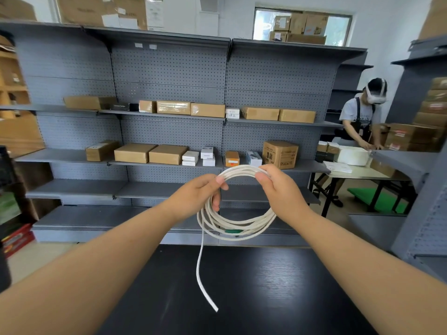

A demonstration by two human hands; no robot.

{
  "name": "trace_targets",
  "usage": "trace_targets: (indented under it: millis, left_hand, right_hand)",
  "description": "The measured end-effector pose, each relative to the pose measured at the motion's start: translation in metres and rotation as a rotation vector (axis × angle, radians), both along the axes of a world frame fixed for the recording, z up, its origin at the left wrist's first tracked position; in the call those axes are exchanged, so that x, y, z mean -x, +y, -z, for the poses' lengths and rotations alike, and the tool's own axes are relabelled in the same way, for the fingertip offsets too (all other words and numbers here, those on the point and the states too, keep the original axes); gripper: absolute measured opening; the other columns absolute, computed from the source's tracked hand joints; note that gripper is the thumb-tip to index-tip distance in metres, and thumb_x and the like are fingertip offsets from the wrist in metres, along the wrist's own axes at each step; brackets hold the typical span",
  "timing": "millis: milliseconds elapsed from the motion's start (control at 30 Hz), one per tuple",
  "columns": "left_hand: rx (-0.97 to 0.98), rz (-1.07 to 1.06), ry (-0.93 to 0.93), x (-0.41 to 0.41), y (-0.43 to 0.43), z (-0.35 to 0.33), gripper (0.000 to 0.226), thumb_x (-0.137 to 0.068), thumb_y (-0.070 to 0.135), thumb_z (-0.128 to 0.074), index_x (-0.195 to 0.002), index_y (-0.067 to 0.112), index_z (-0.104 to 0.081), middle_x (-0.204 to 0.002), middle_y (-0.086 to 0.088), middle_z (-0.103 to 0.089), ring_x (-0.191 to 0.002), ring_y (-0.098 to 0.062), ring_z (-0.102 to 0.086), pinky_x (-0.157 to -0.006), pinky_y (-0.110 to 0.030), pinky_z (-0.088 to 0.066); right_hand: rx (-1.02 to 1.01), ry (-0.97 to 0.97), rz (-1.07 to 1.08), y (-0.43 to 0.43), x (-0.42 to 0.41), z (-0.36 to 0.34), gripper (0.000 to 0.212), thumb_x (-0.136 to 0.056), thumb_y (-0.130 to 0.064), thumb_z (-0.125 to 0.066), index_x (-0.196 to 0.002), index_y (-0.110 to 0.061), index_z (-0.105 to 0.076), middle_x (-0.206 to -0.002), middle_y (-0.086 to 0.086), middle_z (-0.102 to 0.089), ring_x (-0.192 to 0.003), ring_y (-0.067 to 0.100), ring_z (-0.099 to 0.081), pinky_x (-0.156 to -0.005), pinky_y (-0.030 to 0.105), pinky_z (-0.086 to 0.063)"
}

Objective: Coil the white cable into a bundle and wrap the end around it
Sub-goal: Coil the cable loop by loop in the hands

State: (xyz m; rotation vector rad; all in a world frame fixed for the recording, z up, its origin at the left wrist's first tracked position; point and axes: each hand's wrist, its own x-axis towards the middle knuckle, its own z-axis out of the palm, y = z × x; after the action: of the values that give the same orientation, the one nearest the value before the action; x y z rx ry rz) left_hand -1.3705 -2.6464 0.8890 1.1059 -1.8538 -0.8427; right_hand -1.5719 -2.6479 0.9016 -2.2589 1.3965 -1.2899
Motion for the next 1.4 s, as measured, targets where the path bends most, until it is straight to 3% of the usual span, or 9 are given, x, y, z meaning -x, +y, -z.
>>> trace_targets:
  millis: [167, 367, 633, 700, 833, 967, 1067, 1233, 1400]
  left_hand:
    - [-0.031, -0.014, 0.147, 0.005, 0.001, -0.002, 0.028, -0.098, 0.028, -0.039, -0.094, 0.009, -0.058, -0.053, 0.004, -0.046, -0.05, -0.01, -0.051, -0.075, -0.039, -0.051]
    - [0.097, -0.146, 0.039, 0.006, -0.001, -0.003, 0.026, -0.097, 0.034, -0.04, -0.086, 0.018, -0.057, -0.051, 0.006, -0.038, -0.043, -0.005, -0.04, -0.062, -0.032, -0.043]
    - [0.168, -0.123, -0.149, 0.004, -0.001, -0.015, 0.029, -0.098, 0.034, -0.04, -0.091, 0.01, -0.056, -0.056, 0.003, -0.039, -0.051, -0.016, -0.042, -0.062, -0.036, -0.048]
    - [0.181, -0.124, -0.142, 0.004, 0.0, -0.016, 0.029, -0.098, 0.033, -0.04, -0.092, 0.011, -0.056, -0.056, 0.003, -0.039, -0.05, -0.016, -0.042, -0.063, -0.037, -0.049]
    - [0.18, -0.11, -0.129, 0.003, -0.002, -0.016, 0.026, -0.098, 0.034, -0.04, -0.087, 0.016, -0.056, -0.054, 0.003, -0.039, -0.05, -0.015, -0.042, -0.062, -0.037, -0.047]
    - [0.183, -0.082, -0.131, 0.007, -0.001, -0.013, 0.024, -0.097, 0.034, -0.041, -0.079, 0.023, -0.053, -0.056, 0.004, -0.039, -0.051, -0.015, -0.041, -0.06, -0.035, -0.046]
    - [0.192, -0.074, -0.11, 0.012, -0.001, -0.012, 0.024, -0.097, 0.034, -0.042, -0.081, 0.022, -0.055, -0.057, 0.005, -0.04, -0.051, -0.015, -0.042, -0.059, -0.036, -0.047]
    - [0.175, -0.037, -0.056, 0.01, -0.004, -0.009, 0.024, -0.095, 0.037, -0.043, -0.08, 0.024, -0.056, -0.049, 0.011, -0.04, -0.047, -0.01, -0.04, -0.058, -0.037, -0.045]
    - [0.175, -0.028, -0.046, 0.012, -0.003, -0.005, 0.024, -0.096, 0.035, -0.044, -0.08, 0.022, -0.056, -0.045, 0.012, -0.04, -0.043, -0.008, -0.039, -0.058, -0.036, -0.045]
  right_hand:
    - [-0.049, -0.151, -0.01, -0.001, -0.002, 0.006, 0.014, -0.098, -0.025, -0.039, -0.094, -0.022, -0.053, -0.066, -0.01, -0.046, -0.061, 0.01, -0.044, -0.064, 0.032, -0.037]
    - [-0.185, -0.232, -0.092, 0.003, 0.001, 0.008, 0.011, -0.096, -0.029, -0.043, -0.096, -0.031, -0.053, -0.071, -0.002, -0.059, -0.051, 0.004, -0.054, -0.054, 0.011, -0.041]
    - [-0.35, -0.321, -0.236, 0.003, 0.006, -0.005, 0.01, -0.093, -0.025, -0.053, -0.097, -0.033, -0.057, -0.089, 0.0, -0.065, -0.069, 0.018, -0.065, -0.073, 0.035, -0.057]
    - [-0.343, -0.259, -0.212, 0.002, 0.008, -0.006, 0.009, -0.093, -0.028, -0.052, -0.094, -0.035, -0.056, -0.091, -0.002, -0.065, -0.074, 0.017, -0.067, -0.075, 0.033, -0.055]
    - [-0.212, 0.226, -0.037, -0.003, 0.012, -0.008, 0.018, -0.093, -0.039, -0.047, -0.094, -0.025, -0.059, -0.088, -0.004, -0.063, -0.085, 0.017, -0.058, -0.075, 0.031, -0.042]
    - [-0.157, 0.274, -0.072, -0.001, 0.004, -0.011, 0.031, -0.095, -0.037, -0.042, -0.119, -0.022, -0.053, -0.105, -0.005, -0.059, -0.098, 0.014, -0.054, -0.08, 0.03, -0.039]
    - [-0.212, 0.117, -0.168, 0.002, -0.005, -0.011, 0.027, -0.098, -0.033, -0.035, -0.12, -0.025, -0.049, -0.1, -0.002, -0.06, -0.086, 0.014, -0.058, -0.082, 0.033, -0.044]
    - [-0.165, -0.058, -0.179, 0.001, -0.007, -0.007, 0.02, -0.099, -0.031, -0.035, -0.086, -0.036, -0.05, -0.072, -0.006, -0.059, -0.05, 0.01, -0.049, -0.062, 0.028, -0.044]
    - [-0.142, -0.07, -0.183, -0.001, -0.006, -0.002, 0.026, -0.098, -0.034, -0.035, -0.076, -0.036, -0.048, -0.062, -0.006, -0.049, -0.044, 0.0, -0.043, -0.053, 0.022, -0.034]
